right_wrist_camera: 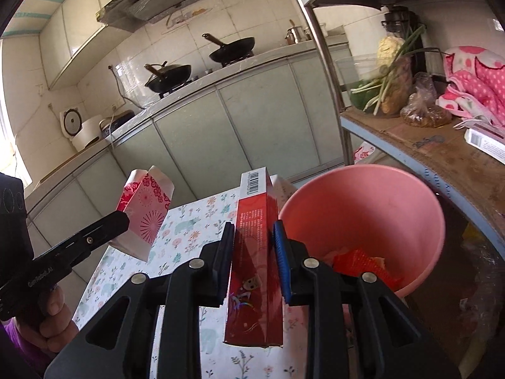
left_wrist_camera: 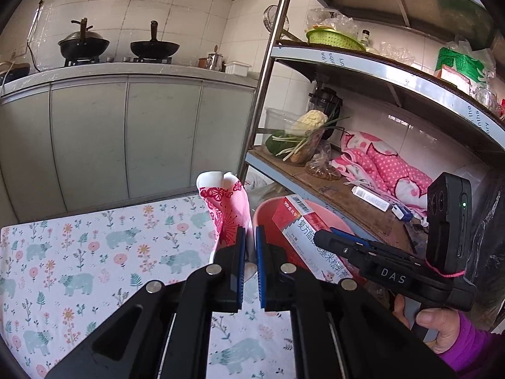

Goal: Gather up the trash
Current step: 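Carry paper cup and red box over pink basin and open both tools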

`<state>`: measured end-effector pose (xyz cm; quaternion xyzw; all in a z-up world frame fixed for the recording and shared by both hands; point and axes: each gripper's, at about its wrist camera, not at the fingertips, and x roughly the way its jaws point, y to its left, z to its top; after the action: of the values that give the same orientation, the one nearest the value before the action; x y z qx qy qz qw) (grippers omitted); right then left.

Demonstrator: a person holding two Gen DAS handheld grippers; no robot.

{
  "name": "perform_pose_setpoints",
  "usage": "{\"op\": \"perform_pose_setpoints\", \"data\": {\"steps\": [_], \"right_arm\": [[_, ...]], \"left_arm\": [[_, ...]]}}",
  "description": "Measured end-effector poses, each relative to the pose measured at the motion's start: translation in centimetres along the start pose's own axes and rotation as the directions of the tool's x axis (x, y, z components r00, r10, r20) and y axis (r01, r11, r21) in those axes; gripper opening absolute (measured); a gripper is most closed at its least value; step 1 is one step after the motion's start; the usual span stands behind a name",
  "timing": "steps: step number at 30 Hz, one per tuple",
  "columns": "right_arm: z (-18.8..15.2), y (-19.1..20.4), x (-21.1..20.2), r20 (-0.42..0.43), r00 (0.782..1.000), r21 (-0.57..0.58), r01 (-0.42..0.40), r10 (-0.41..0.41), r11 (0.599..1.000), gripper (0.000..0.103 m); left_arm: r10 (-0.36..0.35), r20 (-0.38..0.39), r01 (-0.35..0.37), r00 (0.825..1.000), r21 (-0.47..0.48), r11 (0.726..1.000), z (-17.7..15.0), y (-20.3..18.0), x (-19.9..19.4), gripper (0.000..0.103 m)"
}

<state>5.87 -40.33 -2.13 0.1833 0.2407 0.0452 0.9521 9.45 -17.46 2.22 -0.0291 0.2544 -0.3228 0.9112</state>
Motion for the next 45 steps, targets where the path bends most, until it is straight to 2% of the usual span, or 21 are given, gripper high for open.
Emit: {"op": "perform_pose_setpoints", "data": {"steps": [10,19,26,36,41,43,45], "right_arm": [[1.5,-5.1,-0.6,0.063,0.993,0.070,0.094,-0.099,0.993,0.026],[1.6,-7.9,1.3,0.049,0.986,0.114,0.153,-0.159,0.982,0.026],[1.1,-8.4,3.0,0.022,0.983,0.127,0.179,-0.183,0.976,0.026],[0.3,-9.3,4.5,-0.027,0.973,0.138,0.231,-0.229,0.963,0.026],[0.1,-9.5,5.0,-0.064,0.972,0.143,0.233,-0.226,0.962,0.027],[0.0,-9.4,5.0,-0.071,0.973,0.144,0.230,-0.221,0.963,0.037],[0.0,-9.4,4.9,-0.070,0.974,0.148,0.224,-0.216,0.963,0.041]], "left_arm": [[-0.083,-0.027,0.084,0.996,0.031,0.996,1.4,-4.2,6.0,0.006],[-0.139,-0.095,0.144,0.986,0.047,0.988,1.1,-7.3,11.3,0.006],[-0.149,-0.145,0.157,0.978,0.049,0.986,0.3,-8.2,14.6,0.006],[-0.151,-0.181,0.159,0.972,0.031,0.987,-0.6,-7.8,16.5,0.006],[-0.149,-0.189,0.155,0.971,0.016,0.988,-0.5,-7.6,16.5,0.008],[-0.151,-0.212,0.155,0.966,0.003,0.988,-0.5,-7.4,16.6,0.012],[-0.146,-0.235,0.149,0.961,-0.004,0.989,-0.5,-7.3,16.7,0.019]]}}
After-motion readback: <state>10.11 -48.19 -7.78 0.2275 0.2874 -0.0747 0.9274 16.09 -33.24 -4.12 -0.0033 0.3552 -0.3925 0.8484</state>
